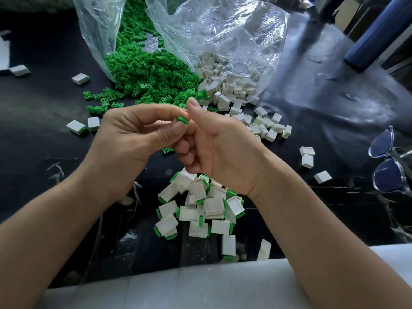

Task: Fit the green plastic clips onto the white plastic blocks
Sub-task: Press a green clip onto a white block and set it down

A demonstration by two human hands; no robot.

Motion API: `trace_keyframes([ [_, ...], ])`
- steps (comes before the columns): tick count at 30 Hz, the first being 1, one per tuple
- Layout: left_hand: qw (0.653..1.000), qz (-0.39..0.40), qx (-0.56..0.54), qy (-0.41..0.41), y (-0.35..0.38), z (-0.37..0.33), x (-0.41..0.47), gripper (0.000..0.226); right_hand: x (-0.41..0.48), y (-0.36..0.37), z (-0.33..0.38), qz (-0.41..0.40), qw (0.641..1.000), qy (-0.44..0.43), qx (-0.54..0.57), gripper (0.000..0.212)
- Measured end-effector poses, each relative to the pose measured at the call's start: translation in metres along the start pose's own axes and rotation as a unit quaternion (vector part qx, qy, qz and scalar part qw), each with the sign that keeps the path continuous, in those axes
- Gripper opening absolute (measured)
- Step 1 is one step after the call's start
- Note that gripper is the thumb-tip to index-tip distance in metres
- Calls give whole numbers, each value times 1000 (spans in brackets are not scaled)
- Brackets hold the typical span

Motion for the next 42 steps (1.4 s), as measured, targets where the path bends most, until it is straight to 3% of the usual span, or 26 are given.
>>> trace_keyframes([
  [11, 998, -11, -15, -66, -2, 0, 1, 19, 0, -5, 0, -12, 1000, 1, -26, 31],
  [23, 996, -18, -23, -83, -2, 0, 1, 22, 2, -6, -1, -21, 998, 0, -58, 40],
  [33, 991, -38, -37, -125, -1, 2, 0, 12, 1, 1, -1, -102, 979, -38, -170, 35],
  [42, 990, -52, -43, -122, 0, 5, -1, 21, 5, 2, -3, -163, 956, -60, -238, 32],
])
Point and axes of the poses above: each hand's wrist, its own x-axis towards the middle knuckle, its own y-axis out of the palm, z = x × y, the point moved 3 cm from there along x, towards the middle knuckle, and after that the axes turned 10 degrees about y, right-handed, at the moved point
